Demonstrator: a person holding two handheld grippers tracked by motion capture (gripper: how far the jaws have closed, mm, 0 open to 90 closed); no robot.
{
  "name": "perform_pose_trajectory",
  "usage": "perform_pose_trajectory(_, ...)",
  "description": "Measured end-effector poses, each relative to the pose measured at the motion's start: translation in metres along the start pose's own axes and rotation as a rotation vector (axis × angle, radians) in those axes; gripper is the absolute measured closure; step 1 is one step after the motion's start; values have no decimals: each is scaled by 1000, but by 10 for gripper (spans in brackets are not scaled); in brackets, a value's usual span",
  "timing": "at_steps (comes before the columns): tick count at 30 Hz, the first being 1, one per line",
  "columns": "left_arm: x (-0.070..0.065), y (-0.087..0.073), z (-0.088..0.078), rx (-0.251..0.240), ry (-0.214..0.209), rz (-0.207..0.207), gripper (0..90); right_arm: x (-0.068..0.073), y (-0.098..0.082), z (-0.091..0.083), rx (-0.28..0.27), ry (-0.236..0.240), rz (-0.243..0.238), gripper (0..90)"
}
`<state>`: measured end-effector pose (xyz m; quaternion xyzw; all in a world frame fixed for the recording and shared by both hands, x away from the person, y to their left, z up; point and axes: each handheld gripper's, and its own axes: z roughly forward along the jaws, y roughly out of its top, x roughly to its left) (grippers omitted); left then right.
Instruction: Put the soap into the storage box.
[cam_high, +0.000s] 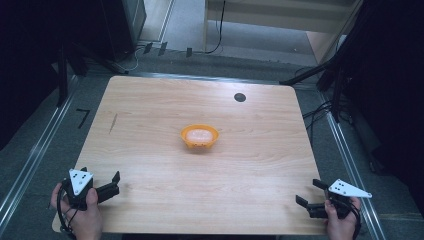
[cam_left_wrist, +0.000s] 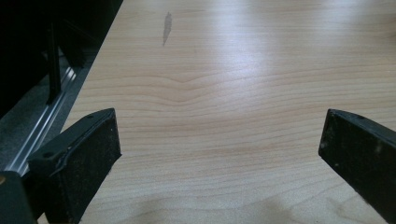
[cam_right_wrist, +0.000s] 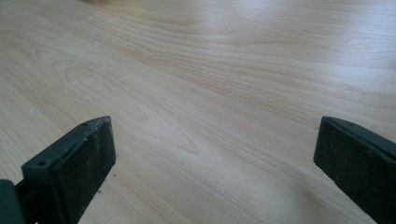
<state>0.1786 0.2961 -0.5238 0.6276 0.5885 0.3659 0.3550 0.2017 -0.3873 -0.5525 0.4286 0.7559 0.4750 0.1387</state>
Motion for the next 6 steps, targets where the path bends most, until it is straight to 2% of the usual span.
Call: perform_pose_trajectory(6,0,0,0,3,-2,-1,0,1,0,0,0,0,-11,0)
